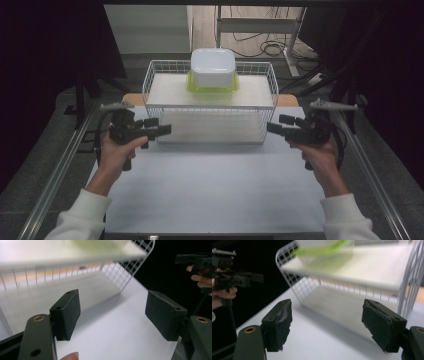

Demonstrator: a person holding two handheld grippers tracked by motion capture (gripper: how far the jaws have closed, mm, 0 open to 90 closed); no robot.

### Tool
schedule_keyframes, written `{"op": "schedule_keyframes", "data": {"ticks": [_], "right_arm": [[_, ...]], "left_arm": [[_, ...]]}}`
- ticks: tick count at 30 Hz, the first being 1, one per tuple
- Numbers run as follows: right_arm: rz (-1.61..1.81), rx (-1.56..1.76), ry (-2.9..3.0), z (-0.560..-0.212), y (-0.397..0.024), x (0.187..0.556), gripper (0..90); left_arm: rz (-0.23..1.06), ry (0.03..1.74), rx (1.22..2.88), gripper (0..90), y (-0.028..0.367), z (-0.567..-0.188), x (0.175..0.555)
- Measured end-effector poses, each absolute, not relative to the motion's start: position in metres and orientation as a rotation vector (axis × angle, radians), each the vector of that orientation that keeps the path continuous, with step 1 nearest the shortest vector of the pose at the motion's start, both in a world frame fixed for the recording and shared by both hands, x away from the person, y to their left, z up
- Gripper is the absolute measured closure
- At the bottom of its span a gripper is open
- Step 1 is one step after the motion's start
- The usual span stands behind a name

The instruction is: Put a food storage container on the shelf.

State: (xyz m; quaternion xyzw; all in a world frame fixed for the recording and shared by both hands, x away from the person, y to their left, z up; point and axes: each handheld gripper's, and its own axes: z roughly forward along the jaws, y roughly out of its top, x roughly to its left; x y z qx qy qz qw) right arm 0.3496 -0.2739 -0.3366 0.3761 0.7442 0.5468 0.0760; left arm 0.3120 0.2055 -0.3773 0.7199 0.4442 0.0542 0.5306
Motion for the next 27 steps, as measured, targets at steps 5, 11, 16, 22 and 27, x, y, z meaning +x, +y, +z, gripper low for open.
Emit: {"op": "schedule_keyframes", "data": {"ticks": [5, 11, 16, 22, 27], "right_arm": [[1.608, 1.150, 2.253, -0.375, -0.287, 0.321, 23.0], [1.483, 1.217, 2.357, -0.426, -0.290, 0.303, 20.8], [1.404, 1.247, 2.406, -0.449, -0.287, 0.300, 19.1], [1.415, 1.239, 2.382, -0.448, -0.286, 0.299, 18.7], [1.430, 1.231, 2.350, -0.450, -0.288, 0.299, 16.3]], "left_arm": [[0.112, 1.098, 1.782, 27.7, 0.201, -0.418, 0.288], [0.102, 1.155, 1.851, 27.2, 0.198, -0.458, 0.274], [0.111, 1.179, 1.869, 27.0, 0.199, -0.468, 0.273], [0.111, 1.184, 1.873, 26.8, 0.200, -0.472, 0.273], [0.118, 1.193, 1.870, 25.7, 0.202, -0.474, 0.274]]}}
